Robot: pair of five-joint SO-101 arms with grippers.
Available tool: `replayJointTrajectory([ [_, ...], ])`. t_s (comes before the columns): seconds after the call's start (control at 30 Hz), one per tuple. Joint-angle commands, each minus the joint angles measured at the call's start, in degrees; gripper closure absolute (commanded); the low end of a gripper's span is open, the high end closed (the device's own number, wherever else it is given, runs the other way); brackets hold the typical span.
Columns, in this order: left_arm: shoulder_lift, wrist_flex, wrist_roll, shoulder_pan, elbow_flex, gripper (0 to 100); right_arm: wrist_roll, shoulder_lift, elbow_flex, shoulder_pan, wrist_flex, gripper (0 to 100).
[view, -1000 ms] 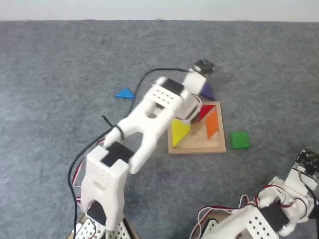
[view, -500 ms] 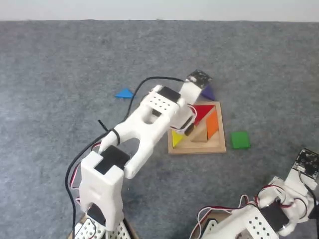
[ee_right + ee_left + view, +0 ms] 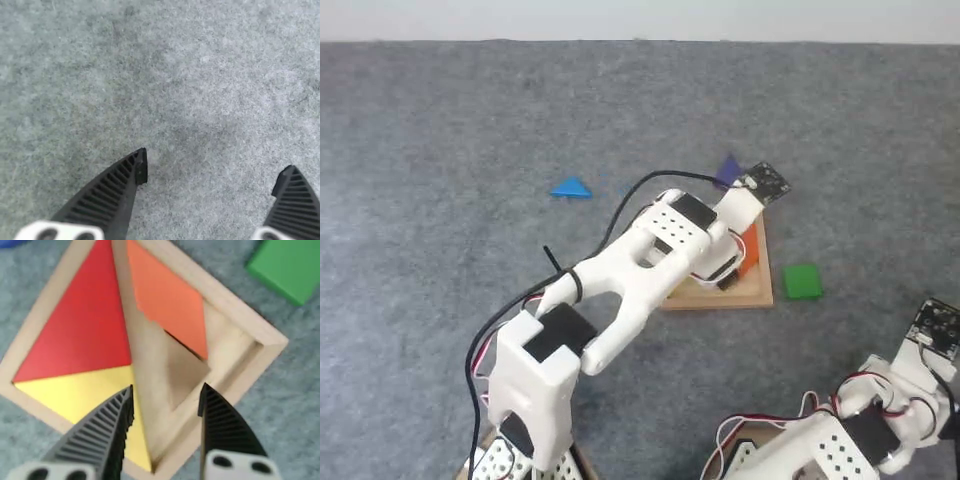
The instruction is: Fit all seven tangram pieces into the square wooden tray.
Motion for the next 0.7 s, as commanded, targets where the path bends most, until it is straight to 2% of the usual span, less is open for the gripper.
replayJointTrajectory([
  [0.0,-1.67,-1.23,-1.85,2.46,-0.13,79,0.79,-0.31,1.05,-0.31,-0.4,60.8],
  [0.17,3.78,-1.93,-2.9,4.13,-1.27,79,0.79,-0.31,1.05,-0.31,-0.4,60.8],
  [0.33,4.57,4.04,-2.37,1.41,-6.37,79,0.79,-0.31,1.05,-0.31,-0.22,60.8],
  [0.43,4.66,6.59,-6.07,0.62,-6.11,79,0.79,-0.31,1.05,-0.48,-0.31,60.8],
  [0.57,4.57,7.65,-9.05,0.44,-4.0,79,0.79,-0.31,1.05,-2.42,-0.04,60.8],
  [0.67,3.43,7.91,-8.0,-1.41,-4.53,83,0.79,-0.31,1.05,-2.51,-0.04,60.8],
])
